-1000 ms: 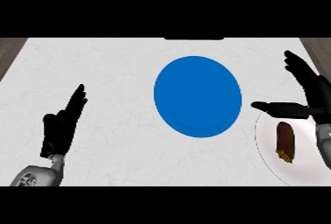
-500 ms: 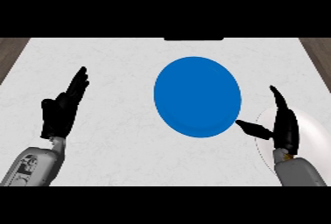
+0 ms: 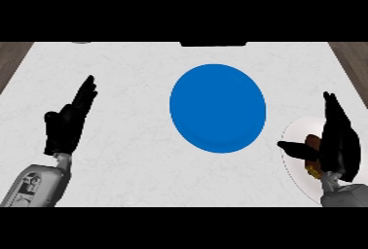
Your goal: Pick the sweet potato from the plate and place it in the plate
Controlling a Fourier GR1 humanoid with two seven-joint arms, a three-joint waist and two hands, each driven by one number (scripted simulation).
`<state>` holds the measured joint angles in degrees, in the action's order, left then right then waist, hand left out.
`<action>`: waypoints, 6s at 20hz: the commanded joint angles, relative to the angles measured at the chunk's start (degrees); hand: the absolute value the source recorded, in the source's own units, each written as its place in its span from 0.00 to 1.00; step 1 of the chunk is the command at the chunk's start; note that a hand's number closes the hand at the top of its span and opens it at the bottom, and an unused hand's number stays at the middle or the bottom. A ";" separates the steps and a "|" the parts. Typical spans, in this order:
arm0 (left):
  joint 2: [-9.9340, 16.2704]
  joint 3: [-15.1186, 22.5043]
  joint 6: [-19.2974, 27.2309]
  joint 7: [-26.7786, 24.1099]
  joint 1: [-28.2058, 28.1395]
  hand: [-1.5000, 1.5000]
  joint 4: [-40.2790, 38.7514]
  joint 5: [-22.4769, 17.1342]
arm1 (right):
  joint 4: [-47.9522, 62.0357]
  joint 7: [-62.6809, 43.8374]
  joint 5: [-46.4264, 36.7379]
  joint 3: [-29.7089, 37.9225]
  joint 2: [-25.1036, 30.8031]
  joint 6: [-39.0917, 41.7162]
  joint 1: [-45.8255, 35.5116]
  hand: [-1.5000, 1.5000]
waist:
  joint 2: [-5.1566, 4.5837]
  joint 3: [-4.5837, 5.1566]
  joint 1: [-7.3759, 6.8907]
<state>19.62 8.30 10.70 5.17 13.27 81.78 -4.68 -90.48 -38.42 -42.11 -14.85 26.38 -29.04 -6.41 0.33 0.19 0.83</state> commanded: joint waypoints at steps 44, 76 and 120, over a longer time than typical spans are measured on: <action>-8.13 -5.46 -5.01 -1.66 2.03 0.50 -3.60 8.11 | 11.36 -12.08 5.08 12.13 -1.57 41.79 0.69 0.00 | -0.33 -0.19 -0.74; -7.71 -10.14 -8.39 1.68 3.55 0.50 -1.61 8.93 | -27.93 12.45 -9.13 12.76 -1.05 20.37 15.21 1.00 | -0.29 -0.16 -0.25; -9.69 -10.41 -10.06 2.07 3.69 0.50 -0.78 10.63 | 46.47 27.06 12.48 11.30 -26.37 -0.67 -38.19 0.00 | -0.59 -0.27 -1.75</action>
<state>9.58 -1.38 0.54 6.08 15.83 81.28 6.10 -41.32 -16.50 -35.68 -6.14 0.10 -27.03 -45.05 -0.49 -0.07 -1.66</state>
